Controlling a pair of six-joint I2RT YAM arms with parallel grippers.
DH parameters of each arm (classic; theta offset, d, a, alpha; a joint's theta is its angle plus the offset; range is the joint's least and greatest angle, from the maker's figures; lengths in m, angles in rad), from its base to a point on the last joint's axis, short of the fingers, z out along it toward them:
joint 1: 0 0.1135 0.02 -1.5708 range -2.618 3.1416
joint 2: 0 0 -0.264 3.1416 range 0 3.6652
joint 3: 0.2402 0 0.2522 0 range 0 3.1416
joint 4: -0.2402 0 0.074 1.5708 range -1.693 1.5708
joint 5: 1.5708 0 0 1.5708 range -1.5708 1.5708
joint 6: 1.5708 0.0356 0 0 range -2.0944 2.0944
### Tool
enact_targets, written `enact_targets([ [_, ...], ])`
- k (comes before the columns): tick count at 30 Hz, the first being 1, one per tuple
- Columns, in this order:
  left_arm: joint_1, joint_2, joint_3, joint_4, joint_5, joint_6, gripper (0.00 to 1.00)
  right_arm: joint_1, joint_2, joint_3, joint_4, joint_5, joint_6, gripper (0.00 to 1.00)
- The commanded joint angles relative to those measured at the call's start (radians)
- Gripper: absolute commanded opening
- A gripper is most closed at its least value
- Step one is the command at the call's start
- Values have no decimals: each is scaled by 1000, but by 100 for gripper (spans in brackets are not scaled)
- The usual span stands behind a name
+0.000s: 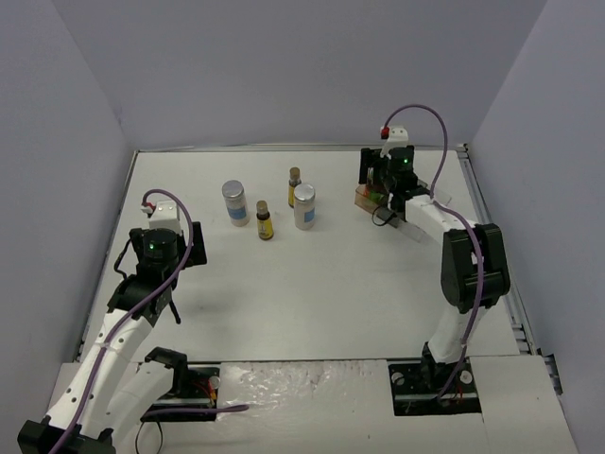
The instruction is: Organize the condiment bottles
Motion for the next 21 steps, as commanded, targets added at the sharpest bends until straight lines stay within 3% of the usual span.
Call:
enact_targets([
  [1, 0, -2, 17, 58, 3, 14, 97, 2, -185, 42, -68, -25, -7, 92],
  [5, 0, 1, 17, 56, 6, 11, 97, 30, -258, 76, -197, -54, -28, 99],
  [11, -1, 2, 20, 53, 5, 11, 97, 178, -316, 119, -313, -103, -68, 100],
  [21, -5, -4, 18, 51, -5, 14, 97, 389, -130, 184, -288, -123, -50, 100],
])
